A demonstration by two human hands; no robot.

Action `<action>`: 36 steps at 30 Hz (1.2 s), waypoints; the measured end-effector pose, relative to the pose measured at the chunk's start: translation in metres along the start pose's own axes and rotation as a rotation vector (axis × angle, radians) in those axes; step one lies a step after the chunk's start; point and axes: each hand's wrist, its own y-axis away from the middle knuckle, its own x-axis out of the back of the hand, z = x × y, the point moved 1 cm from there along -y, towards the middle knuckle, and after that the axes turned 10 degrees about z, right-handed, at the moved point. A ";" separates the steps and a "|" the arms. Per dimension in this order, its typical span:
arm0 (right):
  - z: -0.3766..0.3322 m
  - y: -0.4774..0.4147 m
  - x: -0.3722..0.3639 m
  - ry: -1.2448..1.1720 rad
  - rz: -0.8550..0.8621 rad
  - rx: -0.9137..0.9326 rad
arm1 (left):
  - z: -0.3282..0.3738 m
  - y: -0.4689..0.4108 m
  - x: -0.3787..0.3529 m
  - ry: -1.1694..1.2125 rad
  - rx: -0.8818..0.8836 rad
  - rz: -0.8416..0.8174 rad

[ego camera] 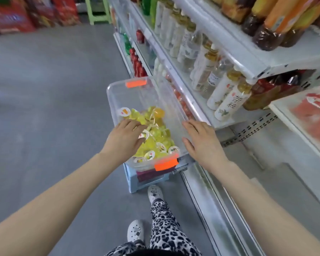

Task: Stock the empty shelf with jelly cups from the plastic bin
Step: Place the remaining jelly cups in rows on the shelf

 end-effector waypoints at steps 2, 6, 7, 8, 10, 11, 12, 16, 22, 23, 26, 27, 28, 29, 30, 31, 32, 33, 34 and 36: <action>0.002 -0.023 -0.032 -0.056 -0.092 0.036 | -0.023 0.002 -0.007 -0.012 0.105 -0.028; 0.008 -0.073 -0.094 -0.131 -0.343 0.036 | -0.045 -0.012 -0.021 -0.018 0.193 -0.035; 0.010 -0.086 -0.111 -0.114 -0.402 0.042 | -0.050 -0.018 -0.027 -0.024 0.178 -0.028; 0.012 -0.099 -0.127 -0.090 -0.455 0.050 | -0.054 -0.025 -0.033 -0.027 0.172 -0.024; 0.014 -0.125 -0.158 -0.018 -0.546 0.069 | -0.062 -0.039 -0.045 -0.038 0.193 -0.021; 0.014 -0.136 -0.173 0.033 -0.589 0.090 | -0.065 -0.044 -0.051 -0.050 0.206 -0.022; 0.015 -0.146 -0.187 0.094 -0.626 0.124 | -0.069 -0.048 -0.056 -0.059 0.218 -0.027; 0.024 -0.166 -0.237 0.258 -0.717 0.190 | -0.080 -0.055 -0.067 -0.093 0.267 -0.027; 0.024 -0.179 -0.270 0.301 -0.770 0.198 | -0.084 -0.053 -0.074 -0.104 0.307 -0.040; 0.023 -0.182 -0.270 0.293 -0.761 0.203 | -0.084 -0.053 -0.074 -0.110 0.305 -0.045; 0.021 -0.187 -0.260 0.255 -0.733 0.177 | -0.084 -0.057 -0.074 -0.160 0.267 -0.079; 0.020 -0.188 -0.255 0.223 -0.713 0.157 | -0.084 -0.061 -0.075 -0.180 0.251 -0.098; 0.019 -0.188 -0.250 0.185 -0.688 0.137 | -0.084 -0.066 -0.076 -0.199 0.234 -0.123; 0.019 -0.187 -0.245 0.140 -0.663 0.120 | -0.084 -0.074 -0.078 -0.218 0.220 -0.156; 0.018 -0.184 -0.240 0.089 -0.644 0.095 | -0.084 -0.083 -0.082 -0.234 0.211 -0.196; 0.017 -0.181 -0.235 0.039 -0.631 0.061 | -0.085 -0.094 -0.087 -0.242 0.210 -0.243; 0.017 -0.176 -0.232 -0.005 -0.625 0.020 | -0.086 -0.106 -0.094 -0.251 0.221 -0.301; 0.016 -0.173 -0.228 -0.041 -0.624 -0.019 | -0.089 -0.117 -0.102 -0.269 0.240 -0.368; 0.016 -0.168 -0.226 -0.069 -0.628 -0.051 | -0.093 -0.127 -0.112 -0.285 0.269 -0.436; 0.018 -0.160 -0.223 -0.109 -0.633 -0.097 | -0.103 -0.145 -0.130 -0.319 0.331 -0.583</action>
